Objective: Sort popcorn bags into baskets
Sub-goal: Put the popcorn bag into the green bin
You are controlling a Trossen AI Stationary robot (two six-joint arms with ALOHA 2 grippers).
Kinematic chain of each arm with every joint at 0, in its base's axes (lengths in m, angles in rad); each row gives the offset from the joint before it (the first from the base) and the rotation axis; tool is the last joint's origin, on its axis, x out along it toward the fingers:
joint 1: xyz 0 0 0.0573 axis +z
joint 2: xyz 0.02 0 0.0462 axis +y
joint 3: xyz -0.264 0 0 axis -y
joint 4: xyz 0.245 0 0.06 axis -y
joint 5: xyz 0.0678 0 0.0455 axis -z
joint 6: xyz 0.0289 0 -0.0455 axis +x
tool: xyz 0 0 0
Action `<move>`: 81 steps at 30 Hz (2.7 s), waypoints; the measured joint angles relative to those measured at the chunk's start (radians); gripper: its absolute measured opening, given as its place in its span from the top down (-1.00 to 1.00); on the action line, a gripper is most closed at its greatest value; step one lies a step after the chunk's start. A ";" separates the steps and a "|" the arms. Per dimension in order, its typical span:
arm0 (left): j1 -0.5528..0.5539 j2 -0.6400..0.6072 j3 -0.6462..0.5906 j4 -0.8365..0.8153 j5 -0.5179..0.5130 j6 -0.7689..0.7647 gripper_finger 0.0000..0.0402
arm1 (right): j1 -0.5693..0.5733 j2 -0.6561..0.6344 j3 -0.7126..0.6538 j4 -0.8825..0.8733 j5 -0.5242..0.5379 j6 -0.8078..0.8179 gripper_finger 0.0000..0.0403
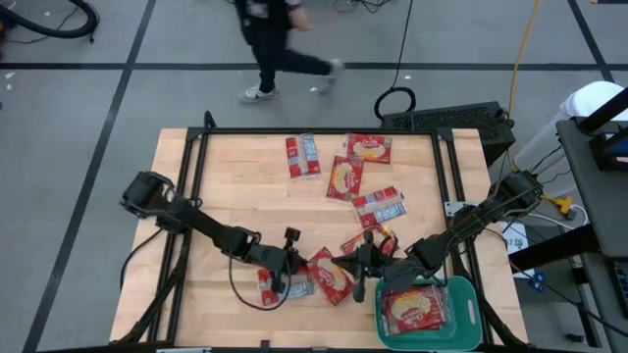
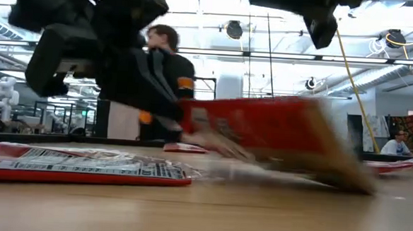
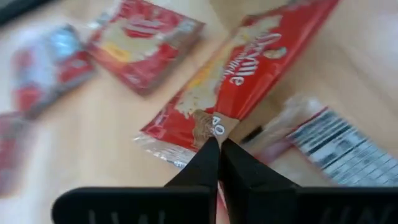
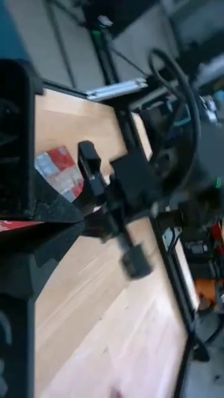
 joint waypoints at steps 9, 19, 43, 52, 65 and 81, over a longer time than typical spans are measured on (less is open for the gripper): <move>-0.089 -0.139 0.000 -0.064 -0.313 0.327 0.98 | -0.168 -0.001 0.050 -0.138 -0.350 0.138 1.00; -0.243 -0.198 0.000 -0.016 -0.630 0.631 0.99 | -0.264 -0.001 0.053 -0.243 -0.593 0.028 0.47; -0.282 -0.262 0.001 0.251 -0.645 0.931 0.98 | -0.296 0.129 0.053 0.157 -0.664 -0.270 0.19; -0.282 -0.262 0.002 0.253 -0.801 0.899 0.83 | -0.298 0.055 0.053 0.081 -0.657 -0.247 0.91; -0.300 -0.262 0.002 0.208 -1.128 0.636 -0.02 | -0.254 -0.159 0.347 -0.908 -0.653 0.042 0.88; -0.281 -0.262 0.002 0.073 -1.049 0.396 0.02 | -0.213 -0.156 0.768 -1.721 -1.026 0.376 0.86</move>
